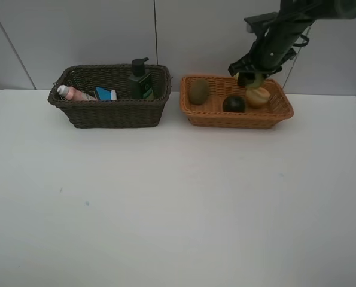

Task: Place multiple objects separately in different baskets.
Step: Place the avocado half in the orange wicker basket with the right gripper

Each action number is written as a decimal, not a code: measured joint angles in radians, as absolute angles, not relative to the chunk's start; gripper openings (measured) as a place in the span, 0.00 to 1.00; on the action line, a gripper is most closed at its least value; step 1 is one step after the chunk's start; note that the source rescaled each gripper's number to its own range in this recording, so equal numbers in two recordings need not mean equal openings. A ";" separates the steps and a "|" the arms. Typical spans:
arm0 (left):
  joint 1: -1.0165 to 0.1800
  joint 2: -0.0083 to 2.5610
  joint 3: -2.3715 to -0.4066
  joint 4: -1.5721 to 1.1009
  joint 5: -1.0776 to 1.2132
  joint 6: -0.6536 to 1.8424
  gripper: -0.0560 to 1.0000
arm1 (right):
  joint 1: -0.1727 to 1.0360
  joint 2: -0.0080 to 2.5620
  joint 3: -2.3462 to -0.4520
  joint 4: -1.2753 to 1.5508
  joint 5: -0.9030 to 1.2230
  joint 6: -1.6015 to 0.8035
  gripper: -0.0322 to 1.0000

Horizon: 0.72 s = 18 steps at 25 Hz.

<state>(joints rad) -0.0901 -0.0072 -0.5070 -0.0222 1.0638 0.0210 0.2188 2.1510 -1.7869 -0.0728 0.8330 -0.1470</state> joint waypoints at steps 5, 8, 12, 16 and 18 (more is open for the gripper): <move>-0.090 -0.007 -0.507 -0.022 1.064 0.021 1.00 | 0.167 2.172 -1.793 -0.060 0.859 -0.146 0.29; -0.090 -0.007 -0.507 -0.022 1.064 0.021 1.00 | 0.167 2.172 -1.798 -0.038 0.874 -0.146 0.29; -0.090 -0.007 -0.507 -0.022 1.064 0.021 1.00 | 0.167 2.172 -1.798 -0.006 0.892 -0.145 0.62; -0.090 -0.007 -0.507 -0.022 1.064 0.021 1.00 | 0.167 2.172 -1.798 0.000 0.911 -0.138 0.96; -0.090 -0.007 -0.507 -0.022 1.064 0.021 1.00 | 0.167 2.172 -1.798 0.000 0.926 -0.116 0.99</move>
<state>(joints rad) -0.0901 -0.0072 -0.5070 -0.0222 1.0638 0.0210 0.1671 2.1725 -1.7980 0.0000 0.9256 -0.1164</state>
